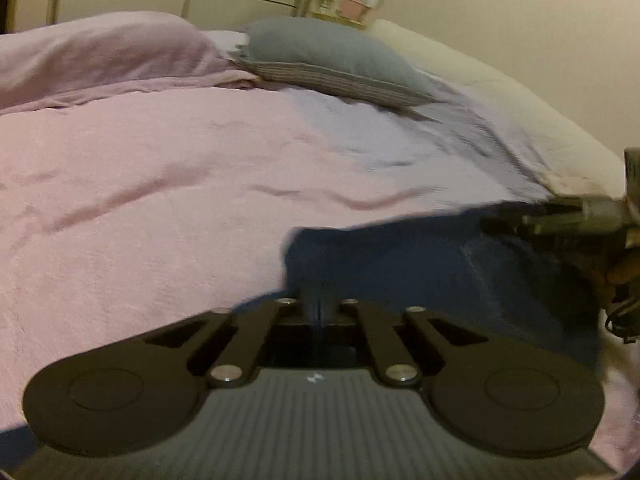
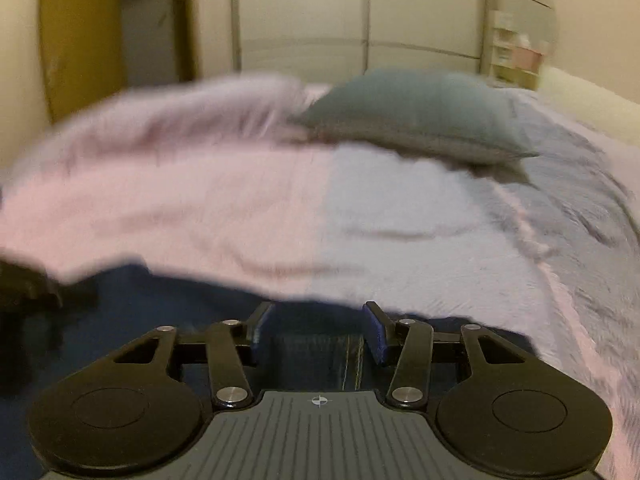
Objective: Fold clothes
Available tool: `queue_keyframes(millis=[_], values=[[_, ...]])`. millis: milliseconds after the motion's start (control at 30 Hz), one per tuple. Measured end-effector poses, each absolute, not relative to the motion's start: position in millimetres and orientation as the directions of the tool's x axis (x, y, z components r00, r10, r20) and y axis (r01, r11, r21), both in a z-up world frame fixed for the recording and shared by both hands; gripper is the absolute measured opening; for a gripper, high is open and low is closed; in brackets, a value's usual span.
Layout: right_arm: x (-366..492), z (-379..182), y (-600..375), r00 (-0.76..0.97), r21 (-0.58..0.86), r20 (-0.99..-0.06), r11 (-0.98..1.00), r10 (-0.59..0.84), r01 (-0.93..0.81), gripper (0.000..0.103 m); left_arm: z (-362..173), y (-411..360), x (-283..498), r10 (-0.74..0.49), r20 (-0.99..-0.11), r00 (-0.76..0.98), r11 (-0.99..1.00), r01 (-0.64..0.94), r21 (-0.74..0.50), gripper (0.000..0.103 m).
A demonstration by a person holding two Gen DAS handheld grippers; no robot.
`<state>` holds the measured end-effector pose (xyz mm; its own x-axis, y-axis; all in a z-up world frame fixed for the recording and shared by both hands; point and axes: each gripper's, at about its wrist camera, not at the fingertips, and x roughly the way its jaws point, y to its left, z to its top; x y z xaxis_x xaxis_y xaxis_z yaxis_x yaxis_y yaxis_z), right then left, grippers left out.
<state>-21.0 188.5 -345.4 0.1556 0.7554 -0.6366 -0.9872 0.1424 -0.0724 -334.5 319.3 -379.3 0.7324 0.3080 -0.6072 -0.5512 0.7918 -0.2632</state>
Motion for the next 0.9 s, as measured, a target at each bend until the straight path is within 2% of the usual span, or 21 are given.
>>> queue_keyframes(millis=[33,100,200,333,467,600,667,733,900], values=[[-17,-358,191,0.224,-0.140,-0.636,0.176,0.738,-0.974,0.048,-382,327,-338,0.344,-0.609,0.715,0.763,-0.591,-0.262,0.003],[0,-366,186,0.202,-0.058,-0.630,0.214,0.750,-0.975,0.048,-386,340,-349,0.437,-0.631,0.641,0.691,-0.689,-0.221,0.000],[7,-362,179,0.188,0.002,-0.623,0.242,0.759,-0.970,0.048,-382,353,-381,0.450,-0.639,0.624,0.632,-0.728,-0.266,0.000],[3,-350,166,0.201,0.026,-0.607,0.272,0.769,-0.962,0.049,-366,358,-417,0.344,-0.610,0.713,0.642,-0.653,-0.401,0.004],[6,-337,159,0.114,0.125,-0.612,0.238,0.782,-0.963,0.049,-359,365,-433,0.247,-0.630,0.737,0.689,-0.591,-0.421,0.025],[14,-341,162,0.129,0.122,-0.635,0.264,0.762,-0.957,0.049,-365,376,-438,0.171,-0.666,0.726,0.724,-0.551,-0.415,0.027],[22,-346,158,0.104,0.173,-0.625,0.266,0.774,-0.948,0.049,-369,382,-440,0.133,-0.681,0.720,0.739,-0.530,-0.416,0.029],[28,-350,153,0.081,0.214,-0.611,0.263,0.787,-0.941,0.049,-372,386,-445,0.093,-0.661,0.745,0.734,-0.499,-0.460,0.033],[28,-353,151,0.076,0.223,-0.608,0.262,0.790,-0.939,0.050,-376,383,-449,0.043,-0.636,0.771,0.751,-0.444,-0.488,0.032]])
